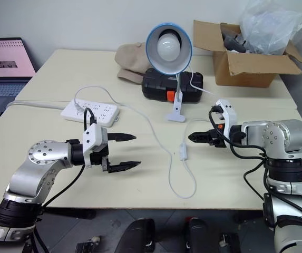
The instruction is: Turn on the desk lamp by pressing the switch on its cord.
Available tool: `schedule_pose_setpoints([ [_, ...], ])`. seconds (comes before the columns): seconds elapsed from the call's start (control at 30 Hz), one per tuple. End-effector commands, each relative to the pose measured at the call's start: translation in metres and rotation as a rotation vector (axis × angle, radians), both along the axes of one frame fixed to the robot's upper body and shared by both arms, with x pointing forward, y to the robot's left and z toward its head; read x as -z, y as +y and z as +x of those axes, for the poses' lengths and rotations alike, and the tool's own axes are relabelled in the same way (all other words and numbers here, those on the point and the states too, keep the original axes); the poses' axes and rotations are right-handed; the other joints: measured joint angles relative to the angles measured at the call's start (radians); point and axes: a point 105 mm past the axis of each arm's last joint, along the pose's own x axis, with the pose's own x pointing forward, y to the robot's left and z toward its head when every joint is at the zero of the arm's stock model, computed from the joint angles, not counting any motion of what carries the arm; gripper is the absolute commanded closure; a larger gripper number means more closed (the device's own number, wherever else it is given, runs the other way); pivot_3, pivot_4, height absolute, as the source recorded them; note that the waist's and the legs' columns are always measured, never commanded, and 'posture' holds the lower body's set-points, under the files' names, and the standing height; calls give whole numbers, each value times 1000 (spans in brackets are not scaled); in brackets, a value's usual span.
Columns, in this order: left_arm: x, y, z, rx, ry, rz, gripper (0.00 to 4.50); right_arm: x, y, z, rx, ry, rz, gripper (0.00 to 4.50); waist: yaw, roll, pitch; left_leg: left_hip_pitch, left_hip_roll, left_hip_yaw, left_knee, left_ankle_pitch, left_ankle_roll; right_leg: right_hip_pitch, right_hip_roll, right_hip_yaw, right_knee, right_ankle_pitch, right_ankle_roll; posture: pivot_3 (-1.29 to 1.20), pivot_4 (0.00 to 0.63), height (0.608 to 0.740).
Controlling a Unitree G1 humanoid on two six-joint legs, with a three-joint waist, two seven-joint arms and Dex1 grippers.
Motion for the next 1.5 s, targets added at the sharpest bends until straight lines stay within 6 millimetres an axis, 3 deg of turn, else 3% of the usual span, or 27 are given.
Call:
schedule_pose_setpoints([
  [0.03, -7, -5, -3, 17, -49, 6, 0, -13, 7, 1, -23, -27, 19, 22, -1, 0, 0, 0, 0, 0, 0, 0, 0, 0, 0, 0, 0, 0, 0, 0, 150, 740],
  [0.3, -2, -12, -12, 38, -42, 25, 0, -11, 21, 6, -27, 12, 32, 22, -5, 0, 0, 0, 1, 0, 0, 0, 0, -1, 1, 0, 1, 0, 0, 0, 150, 740],
  [0.77, 3, -11, -17, 36, 19, 2, 0, 13, 42, 14, -32, 123, 12, 22, -5, 0, 0, 0, 1, 0, 0, 0, 0, -1, 1, 0, 1, 0, 0, 0, 150, 740],
  [1.5, 11, -9, -21, 9, 20, 4, 0, 30, 59, 20, -63, 175, -18, 22, -7, 0, 0, -1, 1, 0, 0, 0, 0, -2, 1, 0, 1, 0, 0, 0, 150, 740],
])
